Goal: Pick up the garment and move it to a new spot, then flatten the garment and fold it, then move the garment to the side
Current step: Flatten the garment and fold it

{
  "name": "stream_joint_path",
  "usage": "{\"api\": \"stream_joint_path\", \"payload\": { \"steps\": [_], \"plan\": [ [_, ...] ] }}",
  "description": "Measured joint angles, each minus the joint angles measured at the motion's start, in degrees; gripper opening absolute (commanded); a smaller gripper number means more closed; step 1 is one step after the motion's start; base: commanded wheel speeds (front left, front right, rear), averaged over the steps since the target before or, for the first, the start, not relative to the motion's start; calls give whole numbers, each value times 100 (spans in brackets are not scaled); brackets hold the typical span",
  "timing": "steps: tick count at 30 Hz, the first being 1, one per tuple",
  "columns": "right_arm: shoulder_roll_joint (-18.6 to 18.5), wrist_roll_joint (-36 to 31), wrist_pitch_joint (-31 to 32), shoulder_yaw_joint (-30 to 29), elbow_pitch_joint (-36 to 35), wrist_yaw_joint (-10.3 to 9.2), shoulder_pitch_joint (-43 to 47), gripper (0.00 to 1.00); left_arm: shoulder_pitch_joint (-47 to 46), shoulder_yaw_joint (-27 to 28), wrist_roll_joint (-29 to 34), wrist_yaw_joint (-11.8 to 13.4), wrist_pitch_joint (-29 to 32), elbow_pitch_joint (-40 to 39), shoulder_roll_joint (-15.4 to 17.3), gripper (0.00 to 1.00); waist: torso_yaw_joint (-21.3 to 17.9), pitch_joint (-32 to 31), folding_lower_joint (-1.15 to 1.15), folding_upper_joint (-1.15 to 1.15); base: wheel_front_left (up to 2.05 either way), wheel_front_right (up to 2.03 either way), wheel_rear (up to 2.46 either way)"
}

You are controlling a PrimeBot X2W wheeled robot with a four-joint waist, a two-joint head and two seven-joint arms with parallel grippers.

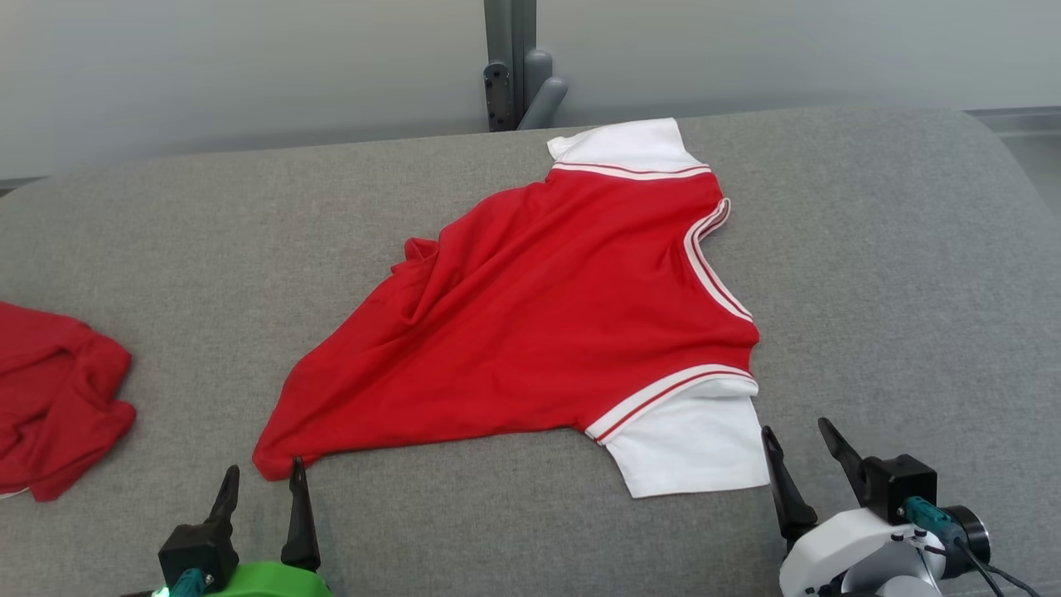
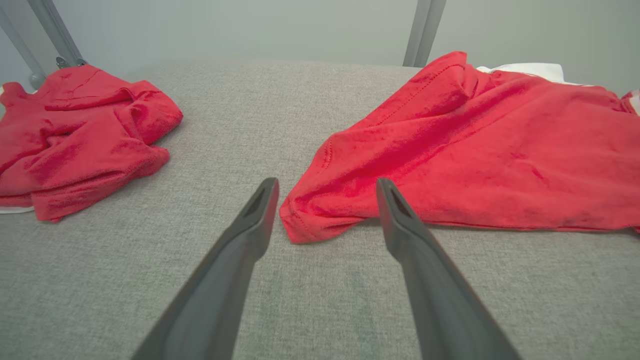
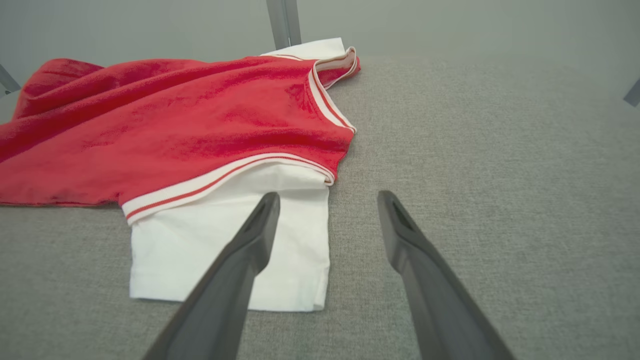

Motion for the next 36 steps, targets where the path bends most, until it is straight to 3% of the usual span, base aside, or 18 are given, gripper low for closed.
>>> {"api": "stream_joint_path", "payload": {
  "steps": [14, 16, 17, 22, 27, 36],
  "plan": [
    [-86, -87, -25, 360, 1588, 0, -636, 100, -318, -198, -163, 76, -1, 97, -4, 100, 217, 597, 0, 0, 0, 0, 0],
    [-118, -48, -63, 432, 1730, 0, -695, 64, -318, -193, -170, 79, -1, 99, -3, 100, 243, 628, 0, -1, 0, 0, 0],
    [-141, -24, -68, 453, 1741, 0, -705, 0, -319, -190, -179, 79, -1, 98, -4, 100, 247, 639, 0, -1, 0, 0, 0],
    [-311, 88, -44, 300, 1610, 9, -659, 0, -319, -164, -255, 87, -1, 108, -3, 100, 182, 628, 0, 0, 0, 0, 0],
    [-655, 116, -7, -259, 1263, 1, -433, 0, -319, -174, -293, 68, 0, 146, -4, 100, 83, 602, 0, 0, 0, 0, 0],
    [-601, -2, -1, -539, 1017, 1, -318, 0, -314, -392, -530, -136, -1, 323, -8, 100, -5, 635, 0, 0, 0, 0, 0]
  ]
}}
